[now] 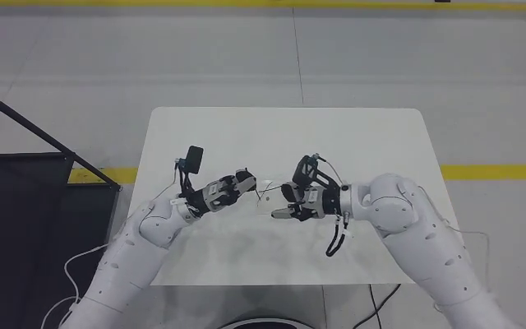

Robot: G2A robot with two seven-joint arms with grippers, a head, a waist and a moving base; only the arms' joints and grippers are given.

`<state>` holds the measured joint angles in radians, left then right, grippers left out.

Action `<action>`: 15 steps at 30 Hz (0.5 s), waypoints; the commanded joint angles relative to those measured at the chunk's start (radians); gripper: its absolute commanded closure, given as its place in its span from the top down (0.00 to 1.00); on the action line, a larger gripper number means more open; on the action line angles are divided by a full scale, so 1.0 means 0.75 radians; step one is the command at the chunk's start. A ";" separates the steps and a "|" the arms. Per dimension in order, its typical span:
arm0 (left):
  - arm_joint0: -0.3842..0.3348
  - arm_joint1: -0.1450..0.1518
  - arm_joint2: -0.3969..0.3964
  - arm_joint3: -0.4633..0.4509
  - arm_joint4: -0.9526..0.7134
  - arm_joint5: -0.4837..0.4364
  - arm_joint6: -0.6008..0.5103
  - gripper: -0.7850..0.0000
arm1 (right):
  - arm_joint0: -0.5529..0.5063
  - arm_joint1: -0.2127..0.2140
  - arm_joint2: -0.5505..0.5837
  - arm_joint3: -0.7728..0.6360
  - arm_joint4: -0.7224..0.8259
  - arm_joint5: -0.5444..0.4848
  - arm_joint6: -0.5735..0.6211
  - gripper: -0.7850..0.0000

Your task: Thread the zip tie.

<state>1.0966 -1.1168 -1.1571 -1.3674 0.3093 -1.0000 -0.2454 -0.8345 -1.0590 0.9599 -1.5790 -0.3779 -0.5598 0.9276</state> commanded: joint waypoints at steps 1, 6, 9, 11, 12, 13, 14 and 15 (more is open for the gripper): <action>0.026 0.003 -0.021 -0.008 0.026 -0.013 0.021 0.00 | 0.014 -0.002 -0.003 0.034 0.006 0.071 0.018 1.00; 0.080 0.012 -0.062 -0.048 0.072 -0.016 0.060 0.00 | 0.090 -0.024 -0.051 0.162 0.039 0.243 0.072 0.97; 0.108 0.016 -0.076 -0.075 0.094 -0.016 0.081 0.00 | 0.138 -0.045 -0.096 0.232 0.032 0.327 0.052 0.91; 0.118 0.017 -0.077 -0.086 0.104 -0.016 0.089 0.00 | 0.166 -0.061 -0.130 0.271 0.028 0.364 0.040 0.78; 0.118 0.017 -0.077 -0.086 0.104 -0.016 0.089 0.00 | 0.179 -0.068 -0.145 0.291 0.031 0.380 0.033 0.73; 0.118 0.017 -0.077 -0.086 0.104 -0.016 0.089 0.00 | 0.192 -0.076 -0.162 0.310 0.030 0.395 0.032 0.65; 0.118 0.017 -0.077 -0.086 0.104 -0.016 0.089 0.00 | 0.212 -0.086 -0.183 0.332 0.022 0.421 0.032 0.61; 0.118 0.017 -0.077 -0.086 0.104 -0.016 0.089 0.00 | 0.225 -0.094 -0.198 0.347 0.016 0.443 0.028 0.56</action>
<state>1.1856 -1.1037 -1.2151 -1.4319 0.3879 -1.0123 -0.1785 -0.6762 -1.1241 0.8224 -1.3302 -0.3611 -0.2443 0.9505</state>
